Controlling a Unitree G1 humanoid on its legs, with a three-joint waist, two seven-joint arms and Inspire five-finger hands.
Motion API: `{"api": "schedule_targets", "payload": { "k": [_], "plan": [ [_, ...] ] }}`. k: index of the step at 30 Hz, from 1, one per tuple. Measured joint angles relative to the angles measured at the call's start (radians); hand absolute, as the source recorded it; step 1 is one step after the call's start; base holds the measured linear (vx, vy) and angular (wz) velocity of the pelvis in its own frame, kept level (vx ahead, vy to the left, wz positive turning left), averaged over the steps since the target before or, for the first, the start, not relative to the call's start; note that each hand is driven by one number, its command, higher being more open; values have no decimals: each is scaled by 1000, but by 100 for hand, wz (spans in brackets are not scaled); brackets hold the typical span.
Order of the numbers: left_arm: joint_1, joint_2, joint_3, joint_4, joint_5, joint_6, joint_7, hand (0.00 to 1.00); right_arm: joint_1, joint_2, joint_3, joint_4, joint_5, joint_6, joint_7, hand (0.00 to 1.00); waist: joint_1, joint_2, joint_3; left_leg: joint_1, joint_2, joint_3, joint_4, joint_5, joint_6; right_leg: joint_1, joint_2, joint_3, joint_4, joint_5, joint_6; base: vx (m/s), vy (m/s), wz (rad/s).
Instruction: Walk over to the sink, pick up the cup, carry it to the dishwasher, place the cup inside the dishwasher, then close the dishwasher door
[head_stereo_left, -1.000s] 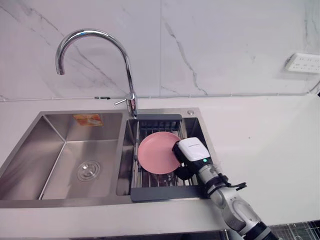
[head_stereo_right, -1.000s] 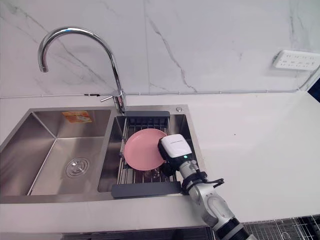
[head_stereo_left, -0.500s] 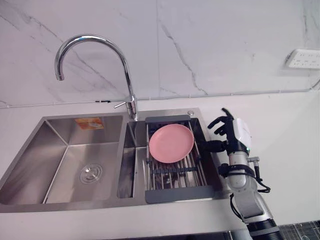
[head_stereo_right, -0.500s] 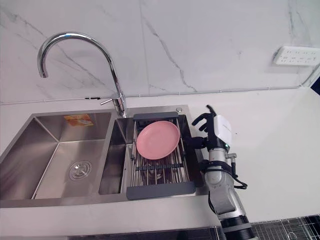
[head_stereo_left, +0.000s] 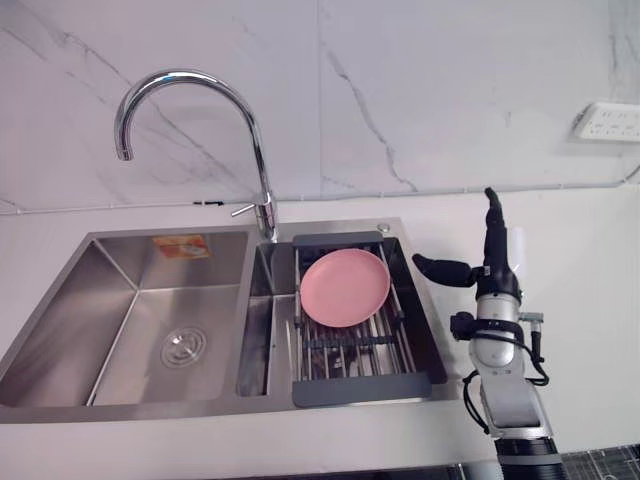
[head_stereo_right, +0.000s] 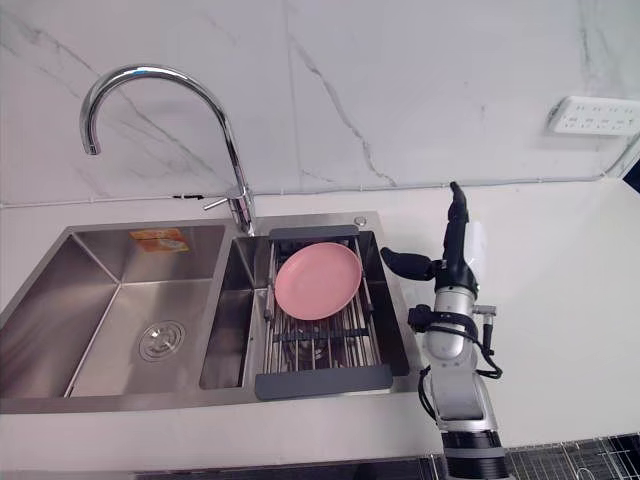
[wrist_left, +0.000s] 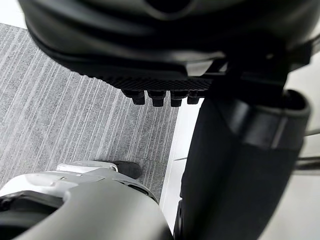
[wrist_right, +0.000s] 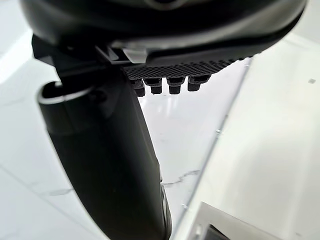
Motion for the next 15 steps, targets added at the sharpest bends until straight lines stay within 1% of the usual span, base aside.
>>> {"api": "schedule_targets", "payload": {
  "k": [3,5,6,12,15],
  "plan": [
    [0,1,1,0,0,0,0,100,1,-3,2,-35,38,-24,46,100,0,-4,-2,-2,0,0,5,-1,1,0,-1,0,0,1,-1,0,0,0],
    [1,2,2,0,0,-1,0,100,4,-3,2,-56,111,-38,68,100,1,-8,-5,-4,0,-2,6,-1,1,0,-1,-2,0,1,-1,0,0,0],
    [11,-2,38,-3,18,-11,-2,100,83,24,1,-165,266,-106,130,100,-10,-25,-18,-5,-6,-4,23,-10,7,9,-10,-7,1,3,4,0,0,0],
    [10,1,37,-5,18,-10,-5,100,86,23,-1,-167,276,-108,141,100,-15,-27,-22,-14,-6,-4,27,-10,7,1,-11,-6,3,5,5,0,0,0],
    [5,6,37,-18,17,-1,-26,100,116,17,-30,-197,349,-114,225,100,-28,-28,-25,-56,-10,-5,44,-9,7,-28,-20,-11,6,14,7,-8,23,5]
  ]
}}
